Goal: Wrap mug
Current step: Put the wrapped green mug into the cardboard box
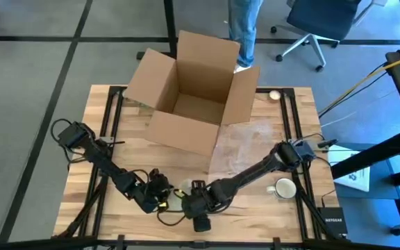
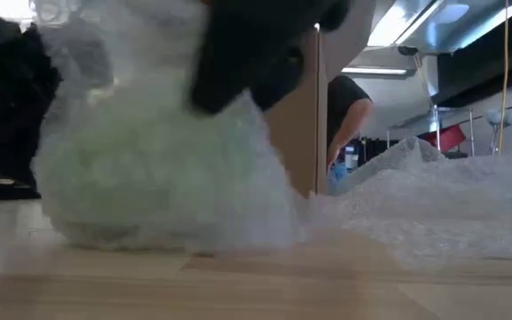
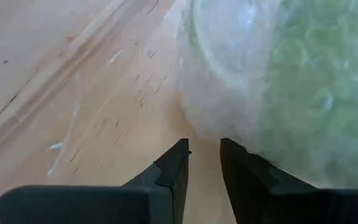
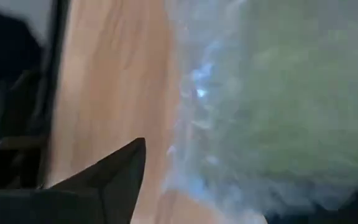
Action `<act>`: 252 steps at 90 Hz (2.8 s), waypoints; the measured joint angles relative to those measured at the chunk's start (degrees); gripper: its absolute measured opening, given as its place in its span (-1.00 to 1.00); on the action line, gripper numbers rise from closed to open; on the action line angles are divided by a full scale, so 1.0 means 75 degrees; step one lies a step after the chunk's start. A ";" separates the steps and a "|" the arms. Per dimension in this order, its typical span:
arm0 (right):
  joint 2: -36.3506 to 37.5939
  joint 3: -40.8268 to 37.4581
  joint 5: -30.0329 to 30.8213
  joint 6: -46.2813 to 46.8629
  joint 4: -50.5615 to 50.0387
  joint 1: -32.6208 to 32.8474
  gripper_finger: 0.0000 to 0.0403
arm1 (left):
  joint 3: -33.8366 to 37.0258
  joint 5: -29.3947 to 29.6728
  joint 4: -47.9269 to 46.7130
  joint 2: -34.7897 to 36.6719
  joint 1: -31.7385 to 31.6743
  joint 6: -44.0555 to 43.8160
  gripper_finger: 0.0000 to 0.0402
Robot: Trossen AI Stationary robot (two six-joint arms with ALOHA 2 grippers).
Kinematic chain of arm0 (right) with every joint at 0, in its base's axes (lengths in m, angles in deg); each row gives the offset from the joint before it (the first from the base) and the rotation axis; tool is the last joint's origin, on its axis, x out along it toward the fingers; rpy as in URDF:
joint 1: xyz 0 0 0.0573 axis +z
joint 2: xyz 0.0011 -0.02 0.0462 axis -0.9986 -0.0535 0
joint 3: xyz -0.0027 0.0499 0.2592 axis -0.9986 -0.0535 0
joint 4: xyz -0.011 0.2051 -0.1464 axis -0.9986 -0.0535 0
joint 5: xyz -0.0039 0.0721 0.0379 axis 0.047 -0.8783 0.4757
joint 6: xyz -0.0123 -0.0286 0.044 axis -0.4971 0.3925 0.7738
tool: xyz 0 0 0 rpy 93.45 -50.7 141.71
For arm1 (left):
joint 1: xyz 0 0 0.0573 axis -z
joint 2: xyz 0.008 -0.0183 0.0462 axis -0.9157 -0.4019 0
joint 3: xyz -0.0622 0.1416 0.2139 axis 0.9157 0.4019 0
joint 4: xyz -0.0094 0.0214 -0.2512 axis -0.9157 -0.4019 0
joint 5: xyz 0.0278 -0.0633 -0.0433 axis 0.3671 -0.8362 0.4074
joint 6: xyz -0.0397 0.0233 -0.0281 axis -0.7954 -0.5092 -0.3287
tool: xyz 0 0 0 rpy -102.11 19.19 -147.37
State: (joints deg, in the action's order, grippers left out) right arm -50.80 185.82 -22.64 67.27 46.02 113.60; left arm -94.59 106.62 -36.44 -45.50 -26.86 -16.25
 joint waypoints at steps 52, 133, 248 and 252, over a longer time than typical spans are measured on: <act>-0.0070 -0.0547 0.0291 -0.1004 0.2783 -0.0276 -0.78 | 0.0009 0.0029 0.0399 0.0000 -0.0075 0.0243 -0.62; 0.0005 0.2627 0.0296 -0.2575 -0.1418 0.0150 -0.94 | -0.0026 0.0362 -0.0192 0.1409 0.0583 0.1243 -0.62; 0.1049 0.2744 -0.0004 -0.2769 -0.2410 -0.5888 -0.95 | -0.0012 0.1690 -0.0684 0.1734 0.1321 0.0727 -0.62; 0.0943 0.2598 -0.0135 -0.2752 -0.2316 -0.5934 -0.95 | -0.0012 0.1688 -0.0707 0.1734 0.1321 0.0713 -0.62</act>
State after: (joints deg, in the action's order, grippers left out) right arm -43.72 205.30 -23.65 46.63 28.64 69.09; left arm -94.67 119.28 -41.74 -32.50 -16.96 -10.90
